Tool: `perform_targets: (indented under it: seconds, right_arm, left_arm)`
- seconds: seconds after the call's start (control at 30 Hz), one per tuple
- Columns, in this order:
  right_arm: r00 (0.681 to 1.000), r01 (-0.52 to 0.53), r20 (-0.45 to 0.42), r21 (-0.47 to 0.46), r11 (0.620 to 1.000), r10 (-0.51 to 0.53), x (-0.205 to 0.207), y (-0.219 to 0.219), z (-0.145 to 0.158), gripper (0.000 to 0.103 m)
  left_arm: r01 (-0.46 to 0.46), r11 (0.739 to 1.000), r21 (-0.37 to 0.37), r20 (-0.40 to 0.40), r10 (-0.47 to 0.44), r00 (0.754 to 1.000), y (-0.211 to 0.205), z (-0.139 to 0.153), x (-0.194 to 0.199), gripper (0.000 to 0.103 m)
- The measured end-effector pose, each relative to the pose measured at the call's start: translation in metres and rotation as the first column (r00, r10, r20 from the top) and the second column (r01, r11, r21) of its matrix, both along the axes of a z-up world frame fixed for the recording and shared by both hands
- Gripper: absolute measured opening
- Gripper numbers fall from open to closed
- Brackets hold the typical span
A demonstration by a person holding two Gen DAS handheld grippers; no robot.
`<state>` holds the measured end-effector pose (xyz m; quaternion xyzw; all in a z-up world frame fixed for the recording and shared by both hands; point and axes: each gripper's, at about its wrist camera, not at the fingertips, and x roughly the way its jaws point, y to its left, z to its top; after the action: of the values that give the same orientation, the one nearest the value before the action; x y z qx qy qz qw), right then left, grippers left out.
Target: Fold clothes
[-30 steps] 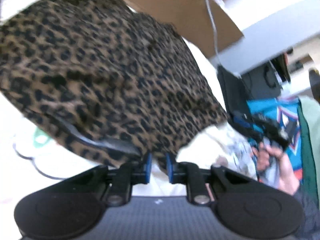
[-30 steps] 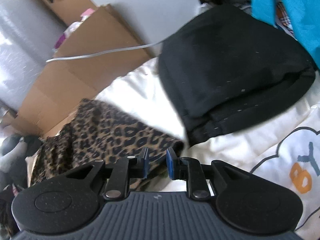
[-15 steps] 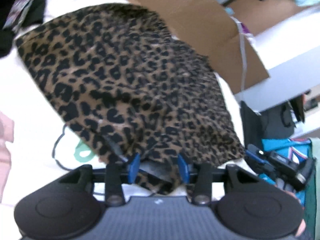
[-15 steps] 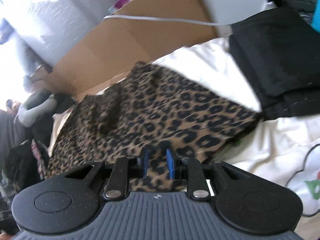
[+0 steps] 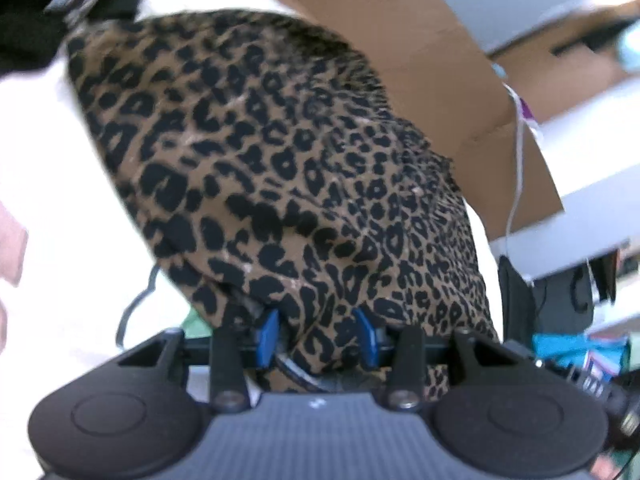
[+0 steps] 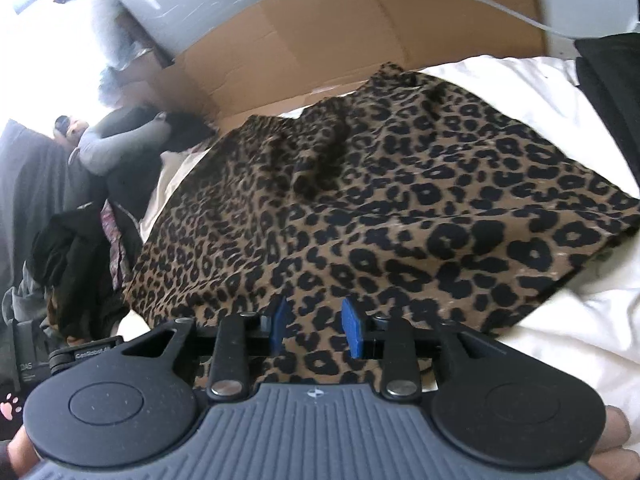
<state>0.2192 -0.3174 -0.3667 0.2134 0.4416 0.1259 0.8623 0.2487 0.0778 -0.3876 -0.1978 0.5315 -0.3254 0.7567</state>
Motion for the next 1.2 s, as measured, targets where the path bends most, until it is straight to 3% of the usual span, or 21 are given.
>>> perform_targets:
  seconds: [0.2, 0.3, 0.43, 0.47, 0.5, 0.53, 0.57, 0.87, 1.2]
  right_arm:
    - [0.998, -0.065, -0.011, -0.033, 0.997, 0.064, -0.002, 0.025, 0.000, 0.033]
    - [0.994, -0.113, -0.003, -0.054, 0.992, 0.113, -0.005, 0.041, 0.001, 0.045]
    - [0.983, -0.185, -0.004, -0.077, 0.980, 0.185, -0.009, 0.065, 0.001, 0.049]
    - [0.980, -0.200, -0.006, -0.082, 0.976, 0.200, -0.010, 0.071, 0.001, 0.050]
    - [0.976, -0.216, -0.009, -0.086, 0.972, 0.216, -0.012, 0.076, 0.000, 0.051]
    - [0.972, -0.233, -0.014, -0.087, 0.969, 0.233, -0.013, 0.080, -0.001, 0.051]
    - [0.969, -0.246, -0.018, -0.088, 0.965, 0.245, -0.015, 0.084, -0.002, 0.051]
    - [0.940, -0.342, -0.019, -0.096, 0.935, 0.341, -0.022, 0.109, -0.003, 0.051]
    - [0.910, -0.412, -0.008, -0.134, 0.901, 0.415, -0.015, 0.127, -0.009, 0.051]
  left_arm:
    - [-0.022, 0.997, -0.067, 0.033, 0.024, 0.999, 0.005, 0.000, 0.003, 0.043]
    - [0.001, 0.998, -0.056, 0.018, 0.000, 1.000, 0.001, -0.005, 0.002, 0.043]
    - [0.005, 0.998, -0.068, -0.014, -0.006, 1.000, -0.003, -0.016, -0.003, 0.042]
    - [0.000, 0.997, -0.075, -0.027, -0.002, 1.000, -0.003, -0.018, -0.004, 0.034]
    - [0.003, 0.997, -0.077, -0.038, -0.006, 0.999, -0.005, -0.021, -0.004, 0.015]
    - [0.012, 0.998, -0.069, -0.043, -0.015, 0.999, -0.007, -0.021, -0.004, 0.003]
    - [0.018, 0.998, -0.059, -0.041, -0.020, 0.999, -0.006, -0.021, -0.005, 0.002]
    - [-0.023, 0.999, -0.049, -0.081, 0.019, 0.996, 0.025, -0.015, -0.006, 0.000]
    - [0.038, 0.999, 0.011, -0.067, -0.038, 0.997, 0.015, -0.021, -0.004, 0.001]
